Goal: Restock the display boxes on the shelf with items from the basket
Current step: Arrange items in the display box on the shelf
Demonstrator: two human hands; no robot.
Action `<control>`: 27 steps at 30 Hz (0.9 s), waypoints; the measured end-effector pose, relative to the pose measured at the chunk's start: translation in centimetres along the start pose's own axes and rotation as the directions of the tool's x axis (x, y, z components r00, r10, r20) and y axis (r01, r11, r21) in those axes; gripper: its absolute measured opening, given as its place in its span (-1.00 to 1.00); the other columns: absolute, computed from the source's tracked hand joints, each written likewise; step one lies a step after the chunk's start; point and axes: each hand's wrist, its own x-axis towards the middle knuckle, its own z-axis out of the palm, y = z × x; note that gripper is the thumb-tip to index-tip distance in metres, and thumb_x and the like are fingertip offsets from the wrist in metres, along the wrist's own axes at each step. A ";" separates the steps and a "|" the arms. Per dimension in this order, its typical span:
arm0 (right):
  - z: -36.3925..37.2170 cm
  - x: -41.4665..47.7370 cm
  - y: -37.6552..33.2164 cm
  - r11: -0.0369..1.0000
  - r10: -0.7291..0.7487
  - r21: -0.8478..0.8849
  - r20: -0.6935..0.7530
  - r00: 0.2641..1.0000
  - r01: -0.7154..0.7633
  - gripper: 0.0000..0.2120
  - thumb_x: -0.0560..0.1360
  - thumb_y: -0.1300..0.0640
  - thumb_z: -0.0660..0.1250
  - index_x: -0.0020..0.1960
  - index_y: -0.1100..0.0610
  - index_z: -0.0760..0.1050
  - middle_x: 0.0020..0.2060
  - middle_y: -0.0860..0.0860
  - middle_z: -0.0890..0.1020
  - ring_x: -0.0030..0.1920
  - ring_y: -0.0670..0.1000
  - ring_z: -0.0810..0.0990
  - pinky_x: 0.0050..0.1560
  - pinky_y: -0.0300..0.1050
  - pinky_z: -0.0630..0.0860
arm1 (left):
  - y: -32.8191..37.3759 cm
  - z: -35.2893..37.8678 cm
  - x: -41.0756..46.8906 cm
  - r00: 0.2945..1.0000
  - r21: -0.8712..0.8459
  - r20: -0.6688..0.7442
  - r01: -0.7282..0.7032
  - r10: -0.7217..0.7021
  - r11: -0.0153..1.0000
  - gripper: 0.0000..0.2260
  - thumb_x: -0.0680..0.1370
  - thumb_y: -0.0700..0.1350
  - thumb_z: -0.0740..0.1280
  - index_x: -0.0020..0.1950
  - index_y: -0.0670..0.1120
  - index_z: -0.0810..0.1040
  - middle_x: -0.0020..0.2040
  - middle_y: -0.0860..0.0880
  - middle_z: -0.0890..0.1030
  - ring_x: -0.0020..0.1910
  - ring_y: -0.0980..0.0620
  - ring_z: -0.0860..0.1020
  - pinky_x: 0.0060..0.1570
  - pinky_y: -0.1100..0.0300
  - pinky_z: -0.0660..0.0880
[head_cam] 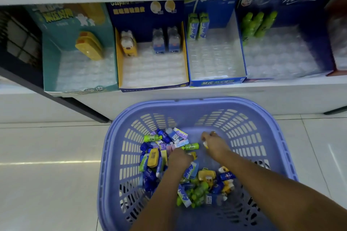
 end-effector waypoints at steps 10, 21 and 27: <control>-11.9 -7.6 -4.7 0.142 -0.201 0.986 -0.055 0.978 0.084 -0.61 0.44 0.52 0.24 0.21 0.25 0.44 0.03 0.17 0.58 -0.06 0.08 0.59 -0.04 -0.12 0.60 | 1.8 -9.1 -3.9 0.974 -0.422 0.177 -0.056 0.142 0.905 -0.74 0.49 -0.33 0.32 -0.37 -0.15 0.37 -0.48 -0.06 0.50 -0.47 0.08 0.53 -0.33 0.22 0.54; -25.1 -12.4 -13.9 0.326 -0.226 0.648 -0.654 0.722 0.688 -0.73 0.44 0.35 0.37 0.07 0.08 0.56 0.02 0.07 0.65 -0.03 -0.04 0.59 0.04 -0.21 0.55 | 3.5 -19.0 -13.9 0.825 -0.642 -0.339 -0.554 0.453 0.529 -0.82 0.52 -0.27 0.35 -0.23 -0.15 0.41 -0.20 -0.14 0.57 -0.21 0.02 0.60 -0.11 0.25 0.60; -28.8 -6.6 -19.0 0.687 -0.190 0.292 -0.812 0.552 0.666 -0.81 0.44 0.25 0.40 0.06 0.17 0.61 -0.05 0.07 0.67 -0.11 -0.10 0.56 -0.05 -0.30 0.50 | 2.5 -20.5 -14.7 0.756 -0.682 -0.563 -0.653 0.332 0.329 -0.93 0.55 -0.24 0.31 -0.04 -0.23 0.46 -0.10 -0.15 0.65 -0.21 0.05 0.67 -0.21 0.29 0.59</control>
